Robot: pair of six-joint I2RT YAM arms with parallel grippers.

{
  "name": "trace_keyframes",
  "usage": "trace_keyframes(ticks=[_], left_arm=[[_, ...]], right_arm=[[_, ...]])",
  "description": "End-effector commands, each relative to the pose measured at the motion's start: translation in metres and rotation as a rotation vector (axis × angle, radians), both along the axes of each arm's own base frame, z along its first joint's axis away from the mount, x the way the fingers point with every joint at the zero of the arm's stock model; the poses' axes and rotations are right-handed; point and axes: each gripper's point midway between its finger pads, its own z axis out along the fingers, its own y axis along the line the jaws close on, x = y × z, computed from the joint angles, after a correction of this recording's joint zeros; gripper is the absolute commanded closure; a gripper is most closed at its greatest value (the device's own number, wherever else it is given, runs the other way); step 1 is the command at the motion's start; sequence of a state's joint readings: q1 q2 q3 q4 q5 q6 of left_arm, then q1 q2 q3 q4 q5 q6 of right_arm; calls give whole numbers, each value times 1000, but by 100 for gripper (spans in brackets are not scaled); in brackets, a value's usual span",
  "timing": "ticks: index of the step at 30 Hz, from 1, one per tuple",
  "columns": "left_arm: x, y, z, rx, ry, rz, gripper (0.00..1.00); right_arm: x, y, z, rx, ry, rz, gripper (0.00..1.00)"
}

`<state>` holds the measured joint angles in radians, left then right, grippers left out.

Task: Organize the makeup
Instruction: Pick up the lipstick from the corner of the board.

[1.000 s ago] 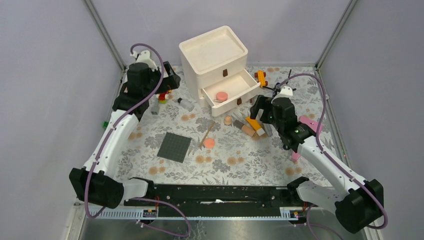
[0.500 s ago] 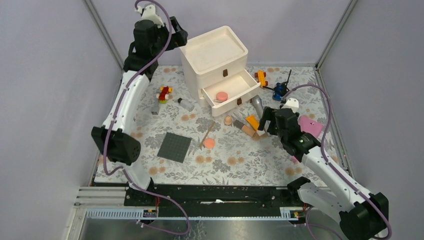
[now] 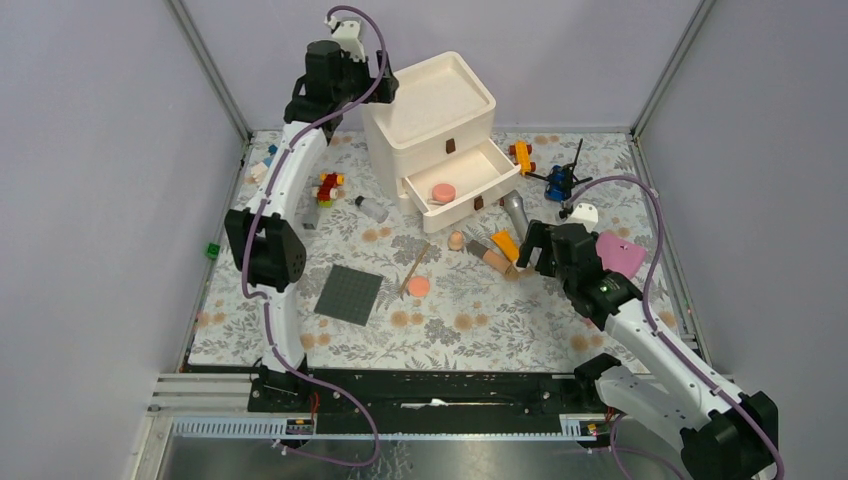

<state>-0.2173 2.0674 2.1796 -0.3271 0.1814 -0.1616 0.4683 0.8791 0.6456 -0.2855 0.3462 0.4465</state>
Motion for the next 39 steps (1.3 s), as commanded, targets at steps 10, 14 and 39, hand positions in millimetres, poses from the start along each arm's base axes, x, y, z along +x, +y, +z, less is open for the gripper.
trace_keyframes(ticks=[10,14,39], left_arm=[[22,10,12,101,-138,-42,1],[28,10,4,112,-140,-52,1],[39,-2,-60,52,-57,-181,22]], right_arm=[[0,8,-8,47,19,9,2],[0,8,-10,44,25,7,2],[34,15,27,-39,-14,36,1]])
